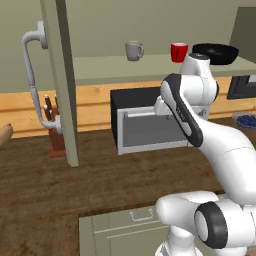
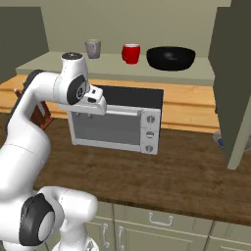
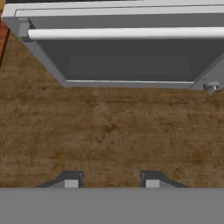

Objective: Gather all objects into one cabinet and sort the glasses and bowls to opposite sides.

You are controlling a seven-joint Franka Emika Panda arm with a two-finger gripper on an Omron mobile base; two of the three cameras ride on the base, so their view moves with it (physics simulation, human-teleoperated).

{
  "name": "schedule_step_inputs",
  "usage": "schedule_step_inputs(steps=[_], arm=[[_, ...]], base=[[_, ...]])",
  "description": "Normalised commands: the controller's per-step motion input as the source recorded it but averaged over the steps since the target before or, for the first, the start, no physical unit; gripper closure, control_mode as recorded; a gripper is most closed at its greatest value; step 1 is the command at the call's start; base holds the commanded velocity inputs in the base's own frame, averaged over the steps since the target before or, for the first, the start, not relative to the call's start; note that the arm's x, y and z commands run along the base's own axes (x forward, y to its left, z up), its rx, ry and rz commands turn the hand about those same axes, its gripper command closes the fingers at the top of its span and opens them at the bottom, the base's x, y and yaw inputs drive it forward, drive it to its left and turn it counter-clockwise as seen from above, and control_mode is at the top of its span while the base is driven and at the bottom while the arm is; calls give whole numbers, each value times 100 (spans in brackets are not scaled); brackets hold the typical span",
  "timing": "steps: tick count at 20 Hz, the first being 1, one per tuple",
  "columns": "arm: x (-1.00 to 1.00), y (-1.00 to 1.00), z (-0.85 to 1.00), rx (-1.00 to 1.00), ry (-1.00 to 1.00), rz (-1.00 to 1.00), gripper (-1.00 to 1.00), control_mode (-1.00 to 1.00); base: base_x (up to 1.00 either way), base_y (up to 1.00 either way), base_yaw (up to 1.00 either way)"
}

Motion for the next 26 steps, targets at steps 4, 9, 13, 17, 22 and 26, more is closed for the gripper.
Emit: schedule_step_inputs(steps=[4,9,13,17,22,26], arm=[[0,0,0,0,0,0,-100,100],[0,0,0,0,0,0,-100,100],[0,0,0,0,0,0,-100,100],[0,0,0,0,0,0,-100,100],[0,0,0,0,0,0,-100,100],[0,0,0,0,0,0,-100,100]], base=[[0,0,0],[-9,-4,0],[-93,-37,0],[-100,-45,0],[-100,-40,0],[-64,-24,0]])
